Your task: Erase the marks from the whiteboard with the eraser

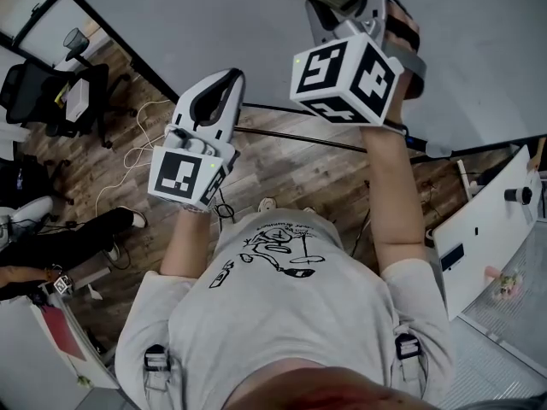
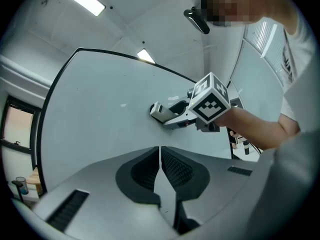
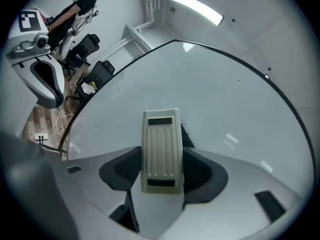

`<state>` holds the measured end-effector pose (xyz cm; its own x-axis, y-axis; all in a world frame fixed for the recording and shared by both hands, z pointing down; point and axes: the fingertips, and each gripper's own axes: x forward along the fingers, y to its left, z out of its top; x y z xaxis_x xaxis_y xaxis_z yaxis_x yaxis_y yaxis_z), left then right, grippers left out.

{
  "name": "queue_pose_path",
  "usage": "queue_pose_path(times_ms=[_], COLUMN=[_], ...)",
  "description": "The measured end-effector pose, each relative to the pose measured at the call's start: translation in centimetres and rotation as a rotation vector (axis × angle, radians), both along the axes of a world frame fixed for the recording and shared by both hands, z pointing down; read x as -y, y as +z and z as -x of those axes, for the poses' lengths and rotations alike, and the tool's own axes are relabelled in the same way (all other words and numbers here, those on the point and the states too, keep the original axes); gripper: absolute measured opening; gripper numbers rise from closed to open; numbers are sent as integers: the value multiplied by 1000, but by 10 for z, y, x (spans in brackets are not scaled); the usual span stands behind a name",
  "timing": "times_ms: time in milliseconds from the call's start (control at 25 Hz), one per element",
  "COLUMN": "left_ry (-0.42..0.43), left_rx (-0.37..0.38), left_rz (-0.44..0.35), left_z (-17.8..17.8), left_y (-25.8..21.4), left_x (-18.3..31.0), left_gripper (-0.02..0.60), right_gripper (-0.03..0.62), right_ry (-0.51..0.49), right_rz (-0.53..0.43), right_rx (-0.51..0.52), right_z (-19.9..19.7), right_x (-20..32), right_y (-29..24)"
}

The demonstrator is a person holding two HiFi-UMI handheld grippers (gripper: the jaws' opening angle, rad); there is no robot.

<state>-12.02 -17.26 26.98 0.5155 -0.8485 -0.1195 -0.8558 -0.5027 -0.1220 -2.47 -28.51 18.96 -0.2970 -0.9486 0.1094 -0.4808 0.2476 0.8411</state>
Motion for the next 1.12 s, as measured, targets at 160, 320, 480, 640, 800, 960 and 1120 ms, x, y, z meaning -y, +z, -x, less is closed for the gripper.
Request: queue_pose_path(times_ms=[160,320,480,640,800,960,1120], left_ry=[-16,-23,-19,3,34,74,106], left_rx=[-2,0,0,0,-1,-9,-17], left_rz=[2,8,16,14,17,28,35], left_z=[5,10,12,7,-7,-28,-47], left_y=[2,4,6,5,6,9,10], left_x=[1,-1,-4,-6,-10,-15,-21], left_gripper=[31,31,31,31,31,31,32], right_gripper=[258,258,259,259,259,261,261], right_ry=[-36,-87,-176,-243,-286,-289,-275], right_rz=[58,85,62,104,167,200,213], right_rx=[-46,-32,103,282,463,616,717], right_z=[23,42,43,29,3,-31,-60], right_x=[2,-1,-28,-56,-80,-99,-117], right_y=[34,56,51,56,64,72,76])
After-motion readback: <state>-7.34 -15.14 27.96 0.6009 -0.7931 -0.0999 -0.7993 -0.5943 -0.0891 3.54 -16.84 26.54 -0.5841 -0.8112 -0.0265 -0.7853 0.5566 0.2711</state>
